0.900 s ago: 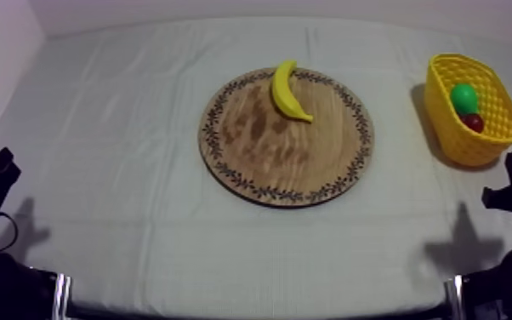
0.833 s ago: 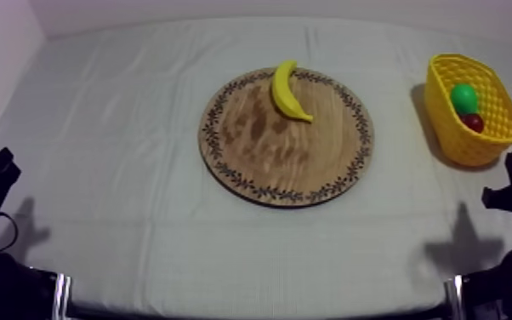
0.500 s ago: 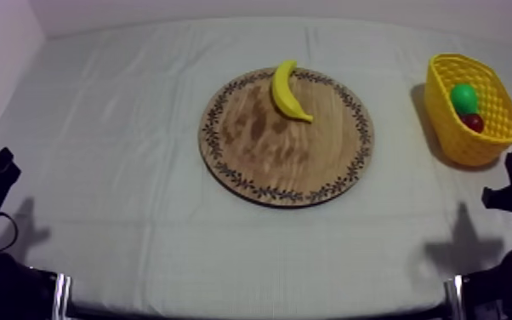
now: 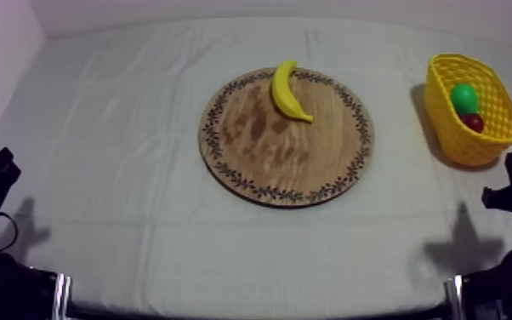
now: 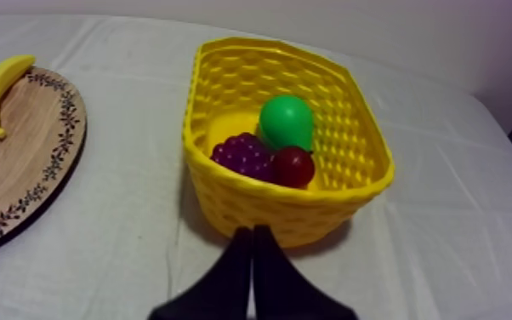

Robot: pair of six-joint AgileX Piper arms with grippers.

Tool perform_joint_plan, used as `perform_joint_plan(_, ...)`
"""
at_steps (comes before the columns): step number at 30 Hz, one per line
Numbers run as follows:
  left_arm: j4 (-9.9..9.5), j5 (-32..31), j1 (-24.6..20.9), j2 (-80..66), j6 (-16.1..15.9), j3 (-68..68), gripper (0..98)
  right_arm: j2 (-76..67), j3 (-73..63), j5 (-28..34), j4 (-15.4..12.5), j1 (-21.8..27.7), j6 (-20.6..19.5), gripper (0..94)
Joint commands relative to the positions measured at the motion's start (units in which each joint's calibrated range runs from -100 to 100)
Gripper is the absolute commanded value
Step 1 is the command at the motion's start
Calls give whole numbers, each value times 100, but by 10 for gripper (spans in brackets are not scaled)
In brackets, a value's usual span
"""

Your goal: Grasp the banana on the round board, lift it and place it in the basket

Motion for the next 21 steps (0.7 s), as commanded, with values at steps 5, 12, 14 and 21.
perform_joint_plan(5, 0, -2, -2, 2, 2, -2, 1, 0, 3, -7, -2, -336, -732, 6)
perform_joint_plan(12, 0, -2, -2, 2, 0, -2, 1, 11, 3, 0, -1, -838, -446, 6)
perform_joint_plan(14, 0, -2, -2, 2, -1, -2, 1, 13, 3, 1, 1, -969, -420, 6)
perform_joint_plan(21, 0, -2, -2, 2, -3, -2, 1, 14, 3, 83, 29, -1269, -270, 6)
